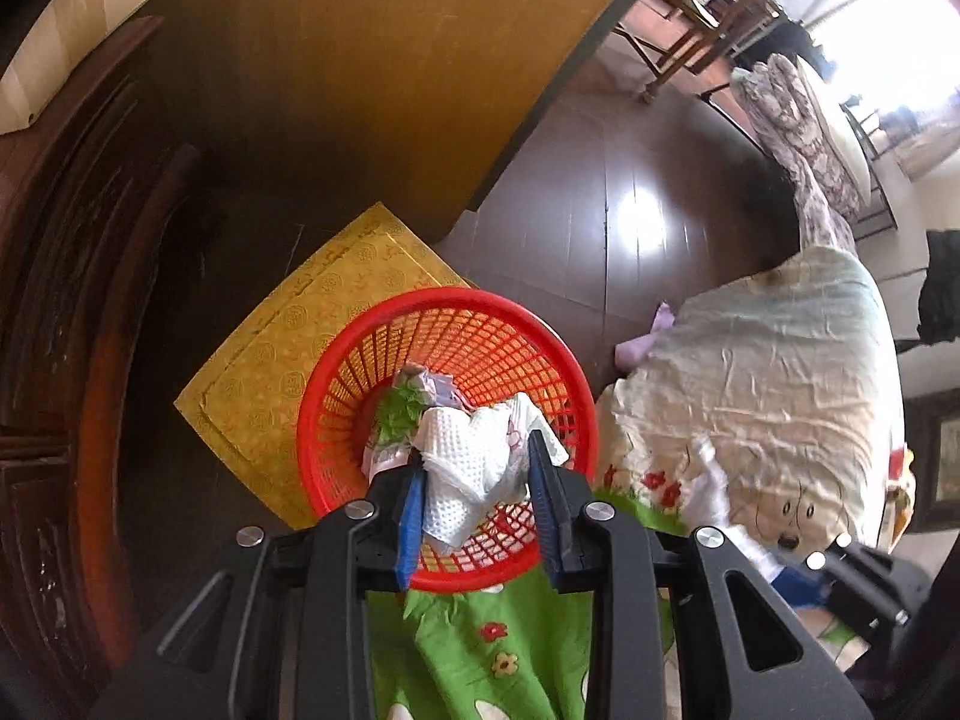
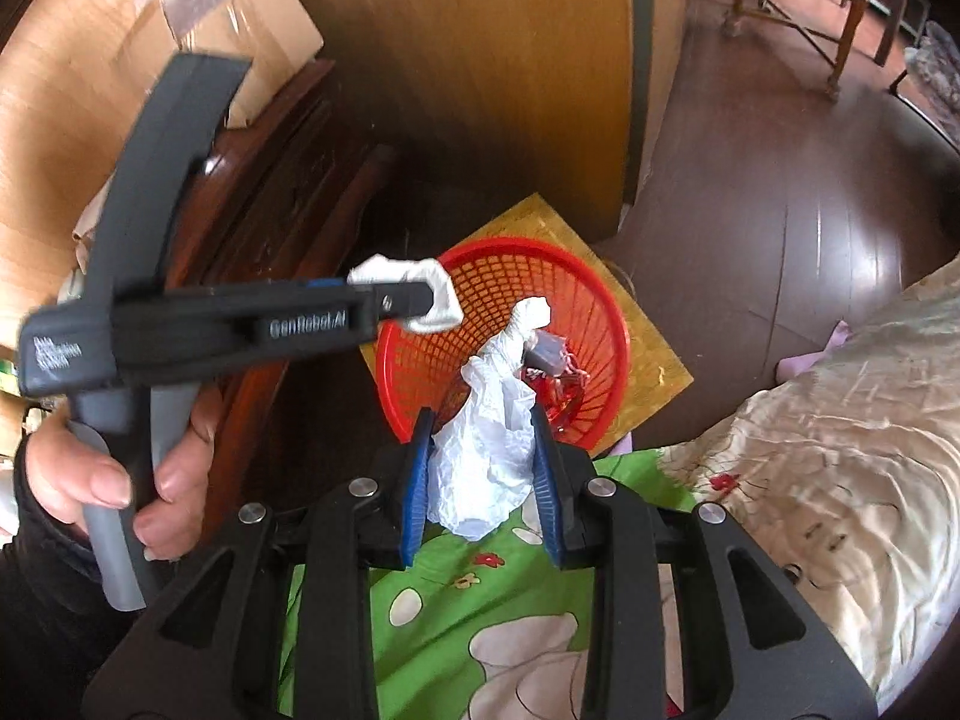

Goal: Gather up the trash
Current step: 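Carry both tissues to the red wastebasket and open both tools over it, then swing both tools back over the bed toward the white medicine box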

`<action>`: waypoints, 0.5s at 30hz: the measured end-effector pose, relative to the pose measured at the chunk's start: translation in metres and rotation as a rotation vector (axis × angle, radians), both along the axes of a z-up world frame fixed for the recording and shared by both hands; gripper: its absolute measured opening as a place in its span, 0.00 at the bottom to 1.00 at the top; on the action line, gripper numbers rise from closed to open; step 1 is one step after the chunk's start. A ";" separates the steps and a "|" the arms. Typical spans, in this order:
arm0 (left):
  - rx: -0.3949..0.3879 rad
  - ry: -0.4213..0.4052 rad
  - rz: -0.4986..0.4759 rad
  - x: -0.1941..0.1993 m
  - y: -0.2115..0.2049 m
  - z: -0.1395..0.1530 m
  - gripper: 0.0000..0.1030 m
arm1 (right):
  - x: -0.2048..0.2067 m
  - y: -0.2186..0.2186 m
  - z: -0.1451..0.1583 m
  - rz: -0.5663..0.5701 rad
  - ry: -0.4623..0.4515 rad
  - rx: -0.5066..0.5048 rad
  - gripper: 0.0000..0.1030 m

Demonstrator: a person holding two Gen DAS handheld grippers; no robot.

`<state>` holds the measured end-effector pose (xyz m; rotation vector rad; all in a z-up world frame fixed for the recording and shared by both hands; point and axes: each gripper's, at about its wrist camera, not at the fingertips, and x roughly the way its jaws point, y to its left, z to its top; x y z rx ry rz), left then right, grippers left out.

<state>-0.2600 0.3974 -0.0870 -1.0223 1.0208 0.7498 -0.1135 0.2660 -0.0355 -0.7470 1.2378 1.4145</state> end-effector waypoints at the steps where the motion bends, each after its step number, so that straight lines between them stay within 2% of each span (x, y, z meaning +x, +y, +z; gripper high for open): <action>1: -0.003 0.001 0.005 0.001 0.002 -0.001 0.32 | -0.001 0.003 -0.001 -0.001 -0.004 -0.001 0.32; 2: -0.007 -0.002 0.015 0.001 0.005 -0.002 0.34 | -0.002 0.006 -0.004 -0.004 -0.017 -0.005 0.34; 4: -0.017 -0.007 0.034 0.002 0.010 -0.005 0.51 | -0.002 0.009 -0.008 -0.009 -0.032 -0.008 0.41; 5: -0.014 -0.004 0.049 0.002 0.013 -0.006 0.55 | -0.002 0.010 -0.010 -0.012 -0.031 -0.010 0.47; 6: -0.005 0.004 0.069 0.001 0.015 -0.006 0.59 | 0.000 0.010 -0.011 -0.019 -0.021 -0.015 0.48; 10: -0.020 0.010 0.090 0.000 0.017 -0.009 0.59 | 0.005 0.010 -0.011 -0.036 0.022 -0.010 0.48; 15: -0.027 0.015 0.105 -0.003 0.014 -0.008 0.59 | 0.009 0.007 -0.011 -0.057 0.033 0.001 0.49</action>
